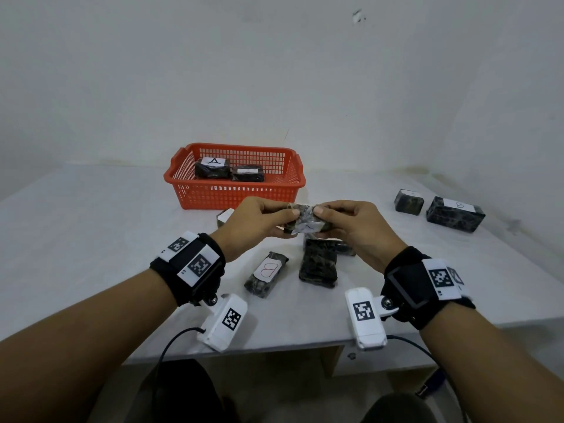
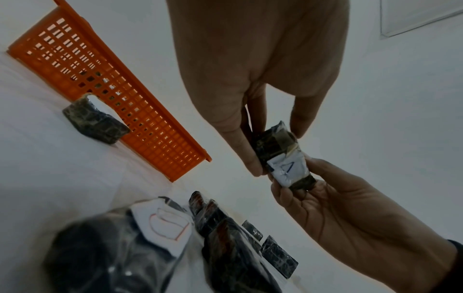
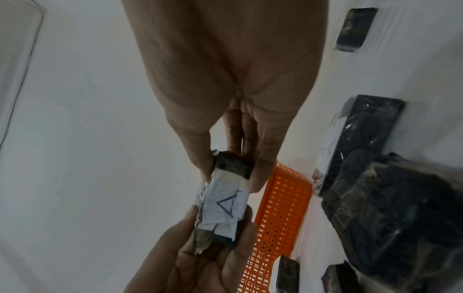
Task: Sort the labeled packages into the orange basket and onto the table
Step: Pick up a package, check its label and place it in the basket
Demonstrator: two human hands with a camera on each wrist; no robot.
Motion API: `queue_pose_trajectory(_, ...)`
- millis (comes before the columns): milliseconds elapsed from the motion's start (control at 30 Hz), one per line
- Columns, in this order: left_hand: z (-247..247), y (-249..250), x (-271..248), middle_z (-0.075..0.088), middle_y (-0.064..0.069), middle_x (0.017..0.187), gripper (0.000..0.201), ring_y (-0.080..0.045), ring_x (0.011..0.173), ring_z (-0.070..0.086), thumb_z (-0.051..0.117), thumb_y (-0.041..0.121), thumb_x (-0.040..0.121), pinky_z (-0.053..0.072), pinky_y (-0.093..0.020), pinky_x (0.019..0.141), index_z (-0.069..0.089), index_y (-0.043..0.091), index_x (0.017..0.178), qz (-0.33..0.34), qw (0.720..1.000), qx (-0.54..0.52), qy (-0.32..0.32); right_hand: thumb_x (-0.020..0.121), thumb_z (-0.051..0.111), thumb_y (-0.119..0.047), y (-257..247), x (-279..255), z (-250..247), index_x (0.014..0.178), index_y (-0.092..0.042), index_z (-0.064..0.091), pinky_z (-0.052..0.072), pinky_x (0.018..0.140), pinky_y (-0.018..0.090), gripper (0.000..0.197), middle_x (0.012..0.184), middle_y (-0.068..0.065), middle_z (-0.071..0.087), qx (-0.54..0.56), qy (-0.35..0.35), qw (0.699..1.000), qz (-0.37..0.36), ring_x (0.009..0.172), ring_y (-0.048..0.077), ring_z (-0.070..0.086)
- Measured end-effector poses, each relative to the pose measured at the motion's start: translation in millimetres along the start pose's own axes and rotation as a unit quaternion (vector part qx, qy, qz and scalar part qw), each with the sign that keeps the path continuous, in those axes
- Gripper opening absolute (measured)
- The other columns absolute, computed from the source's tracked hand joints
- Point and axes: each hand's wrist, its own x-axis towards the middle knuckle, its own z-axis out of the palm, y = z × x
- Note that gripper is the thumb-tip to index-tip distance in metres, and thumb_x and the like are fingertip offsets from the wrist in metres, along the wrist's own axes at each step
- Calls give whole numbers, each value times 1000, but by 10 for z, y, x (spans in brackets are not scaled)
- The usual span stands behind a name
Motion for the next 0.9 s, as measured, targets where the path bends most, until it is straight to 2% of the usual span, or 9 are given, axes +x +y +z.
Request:
queue_pose_trajectory(133, -26, 6, 21, 77, -19, 113, 24, -32, 107, 74, 65, 5, 99, 63, -35, 90, 73, -5, 119, 4, 999, 10, 30, 95, 65, 1, -4, -21, -24, 114, 6, 70, 58, 99, 46, 20, 110, 26, 75, 21, -36, 999, 14, 100, 37, 72)
queue_pose_trajectory(200, -28, 16, 12, 77, -17, 115, 26, -28, 106, 74, 67, 5, 98, 62, -33, 91, 72, -2, 123, 3, 1000, 6, 24, 95, 63, 7, 3, -6, -33, 112, 3, 71, 60, 96, 43, 20, 105, 23, 76, 18, -24, 1000, 7, 95, 38, 70)
queue_pose_trajectory(300, -20, 34, 3, 77, -13, 118, 33, -26, 109, 74, 71, 11, 96, 61, -37, 96, 71, 3, 128, -8, 1000, -12, 0, 93, 62, 10, 10, 12, -44, 111, 2, 72, 61, 90, 37, 22, 101, 18, 77, 14, 0, 1000, -6, 93, 36, 71)
queue_pose_trajectory(533, -51, 46, -24, 77, -18, 113, 29, -35, 107, 74, 71, 2, 94, 63, -40, 92, 72, 0, 123, 3, 1000, 8, 14, 94, 68, 2, -3, -5, -7, 112, 2, 73, 60, 95, 43, 19, 106, 22, 76, 19, -19, 1000, -9, 96, 32, 74)
queue_pose_trajectory(633, -55, 40, -41, 76, -17, 117, 31, -33, 109, 73, 71, 5, 95, 61, -41, 96, 71, 1, 126, -5, 1000, -8, -2, 92, 71, 1, 7, -7, -12, 110, 0, 74, 62, 88, 38, 19, 106, 22, 77, 7, -15, 999, -27, 94, 31, 75)
queue_pose_trajectory(700, -62, 37, -51, 76, -17, 118, 32, -30, 104, 74, 72, 7, 94, 61, -39, 95, 70, 3, 126, -3, 1000, -4, -7, 91, 72, 2, 12, -22, -17, 111, -2, 74, 63, 84, 34, 21, 106, 20, 77, 4, -21, 999, -32, 95, 30, 75)
queue_pose_trajectory(833, -74, 41, -61, 74, -24, 112, 32, -23, 86, 74, 74, -5, 89, 62, -29, 79, 69, -1, 121, 22, 999, 25, 6, 88, 73, 4, 3, -40, -20, 125, -4, 67, 60, 96, 42, 38, 114, 19, 75, 38, -48, 998, 1, 107, 33, 73)
queue_pose_trajectory(900, -78, 42, -58, 74, -24, 114, 37, -29, 92, 74, 76, -10, 84, 63, -31, 82, 70, -1, 119, 35, 999, 39, 7, 91, 73, -4, -19, -32, -9, 128, -1, 64, 59, 97, 44, 39, 119, 24, 73, 53, -57, 996, 36, 109, 39, 72)
